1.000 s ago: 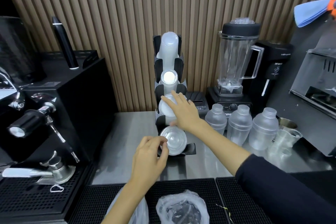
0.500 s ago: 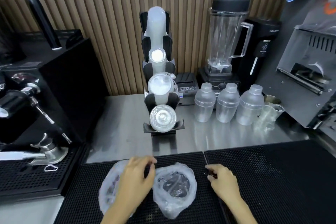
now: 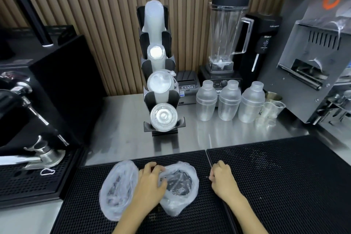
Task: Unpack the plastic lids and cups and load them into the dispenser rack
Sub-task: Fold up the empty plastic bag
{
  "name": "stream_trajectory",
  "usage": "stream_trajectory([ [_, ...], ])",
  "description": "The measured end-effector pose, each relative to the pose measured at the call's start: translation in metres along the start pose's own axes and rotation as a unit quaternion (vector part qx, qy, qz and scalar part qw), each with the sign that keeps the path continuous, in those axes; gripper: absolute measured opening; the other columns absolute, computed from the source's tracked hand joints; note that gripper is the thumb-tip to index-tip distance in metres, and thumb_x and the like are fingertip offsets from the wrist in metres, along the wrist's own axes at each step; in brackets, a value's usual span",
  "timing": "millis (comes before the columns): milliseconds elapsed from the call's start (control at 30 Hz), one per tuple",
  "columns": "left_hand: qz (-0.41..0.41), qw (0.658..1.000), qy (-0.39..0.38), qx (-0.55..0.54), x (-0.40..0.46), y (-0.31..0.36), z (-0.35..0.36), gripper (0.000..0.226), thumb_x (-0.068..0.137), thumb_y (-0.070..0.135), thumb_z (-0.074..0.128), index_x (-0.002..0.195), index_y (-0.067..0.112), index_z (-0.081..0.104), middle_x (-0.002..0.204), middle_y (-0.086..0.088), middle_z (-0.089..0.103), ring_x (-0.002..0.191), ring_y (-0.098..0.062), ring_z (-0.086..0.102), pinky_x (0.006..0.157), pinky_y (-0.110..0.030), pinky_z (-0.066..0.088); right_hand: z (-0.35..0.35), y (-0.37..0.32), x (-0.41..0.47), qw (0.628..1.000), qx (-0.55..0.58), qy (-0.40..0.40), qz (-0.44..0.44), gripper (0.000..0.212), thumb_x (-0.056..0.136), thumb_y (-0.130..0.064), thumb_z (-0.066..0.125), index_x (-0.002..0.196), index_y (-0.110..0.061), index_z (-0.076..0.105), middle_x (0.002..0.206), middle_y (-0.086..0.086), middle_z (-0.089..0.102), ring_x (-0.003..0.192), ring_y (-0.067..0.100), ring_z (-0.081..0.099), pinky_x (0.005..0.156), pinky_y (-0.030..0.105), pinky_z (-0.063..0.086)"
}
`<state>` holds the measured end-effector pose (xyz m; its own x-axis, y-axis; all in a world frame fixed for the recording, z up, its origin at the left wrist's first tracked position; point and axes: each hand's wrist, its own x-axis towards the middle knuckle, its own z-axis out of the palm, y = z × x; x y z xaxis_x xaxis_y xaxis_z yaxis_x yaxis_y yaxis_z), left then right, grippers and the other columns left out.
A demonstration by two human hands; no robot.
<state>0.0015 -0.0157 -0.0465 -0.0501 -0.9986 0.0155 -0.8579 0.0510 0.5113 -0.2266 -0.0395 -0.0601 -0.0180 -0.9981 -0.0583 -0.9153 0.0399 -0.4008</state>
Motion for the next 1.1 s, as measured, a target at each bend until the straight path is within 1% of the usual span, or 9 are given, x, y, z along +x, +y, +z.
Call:
stream_trajectory([
  [233,0.003,1.000,-0.017,-0.002,-0.006,-0.002,0.003,0.030,0.092,0.028,0.051,0.122,0.025,0.052,0.135,0.002,0.036,0.118,-0.017,0.038,0.099,-0.023,0.035,-0.024,-0.029,-0.004,0.994,0.096,0.023,-0.049,0.015,0.086,-0.004,0.047,0.081,-0.018,0.052,0.094,0.001,0.047,0.096,0.023,0.046,0.079,0.033,0.042],
  [400,0.079,0.973,0.168,0.138,-0.017,0.006,-0.024,0.024,0.075,0.021,0.047,0.086,0.017,0.068,0.098,-0.001,0.067,0.080,-0.025,0.063,0.064,-0.036,0.054,-0.019,-0.079,-0.008,0.980,0.070,-0.077,-0.172,0.010,0.086,-0.016,0.057,0.079,-0.019,0.064,0.086,-0.009,0.044,0.094,0.018,0.055,0.085,0.032,0.041],
  [500,-0.053,0.973,0.134,0.180,-0.028,-0.014,-0.033,0.032,0.065,0.028,0.061,0.091,0.010,0.068,0.085,-0.010,0.068,0.070,-0.035,0.064,0.056,-0.041,0.052,-0.005,-0.075,-0.005,0.981,0.118,-0.073,-0.136,0.014,0.088,-0.018,0.057,0.091,-0.014,0.070,0.085,-0.010,0.042,0.097,0.019,0.056,0.086,0.030,0.043],
  [600,-0.167,0.966,0.012,0.198,-0.038,-0.045,-0.026,0.057,0.073,0.018,0.071,0.126,0.003,0.055,0.109,-0.020,0.065,0.087,-0.042,0.064,0.073,-0.044,0.052,-0.003,-0.063,-0.002,0.982,0.178,0.035,-0.056,0.014,0.087,-0.016,0.058,0.097,-0.014,0.069,0.093,0.002,0.050,0.097,0.022,0.055,0.086,0.030,0.045],
  [700,-0.108,0.987,0.074,0.097,-0.030,-0.056,-0.033,0.053,0.074,-0.007,0.065,0.126,-0.004,0.055,0.106,-0.024,0.068,0.085,-0.040,0.066,0.071,-0.041,0.053,-0.001,-0.057,0.000,0.988,0.149,0.043,-0.017,0.026,0.086,-0.017,0.059,0.112,-0.017,0.061,0.109,0.008,0.051,0.110,0.025,0.045,0.094,0.031,0.038],
  [800,0.071,0.985,0.153,0.043,-0.015,-0.025,-0.048,0.044,0.077,0.005,0.061,0.121,0.007,0.057,0.110,-0.013,0.066,0.095,-0.026,0.061,0.078,-0.034,0.051,0.006,-0.056,0.004,0.989,0.151,-0.003,0.004,0.035,0.086,-0.019,0.058,0.121,-0.017,0.055,0.117,0.011,0.052,0.114,0.028,0.047,0.097,0.035,0.040],
  [900,0.214,0.976,0.043,0.008,-0.014,0.017,-0.042,0.042,0.086,0.031,0.037,0.126,0.023,0.044,0.123,-0.004,0.055,0.112,-0.013,0.045,0.096,-0.029,0.040,0.009,-0.058,0.006,0.976,0.216,0.006,0.026,0.017,0.082,-0.015,0.060,0.098,-0.017,0.065,0.095,0.008,0.065,0.093,0.024,0.061,0.078,0.032,0.049],
  [1000,0.201,0.967,-0.142,0.066,-0.023,0.035,-0.017,0.061,0.092,0.055,0.031,0.136,0.013,0.034,0.138,-0.004,0.038,0.128,-0.017,0.033,0.111,-0.037,0.028,0.006,-0.055,0.007,0.950,0.308,0.003,0.056,0.015,0.078,-0.010,0.061,0.067,-0.021,0.063,0.065,-0.007,0.063,0.070,0.013,0.059,0.053,0.013,0.040],
  [1100,0.196,0.942,-0.206,0.180,-0.023,0.024,0.003,0.080,0.089,0.055,0.045,0.145,0.004,0.020,0.148,-0.011,0.027,0.140,-0.026,0.017,0.119,-0.040,0.011,-0.001,-0.053,0.009,0.908,0.409,-0.005,0.091,0.014,0.077,-0.005,0.063,0.073,-0.015,0.073,0.074,-0.002,0.070,0.073,0.011,0.062,0.060,0.013,0.045],
])
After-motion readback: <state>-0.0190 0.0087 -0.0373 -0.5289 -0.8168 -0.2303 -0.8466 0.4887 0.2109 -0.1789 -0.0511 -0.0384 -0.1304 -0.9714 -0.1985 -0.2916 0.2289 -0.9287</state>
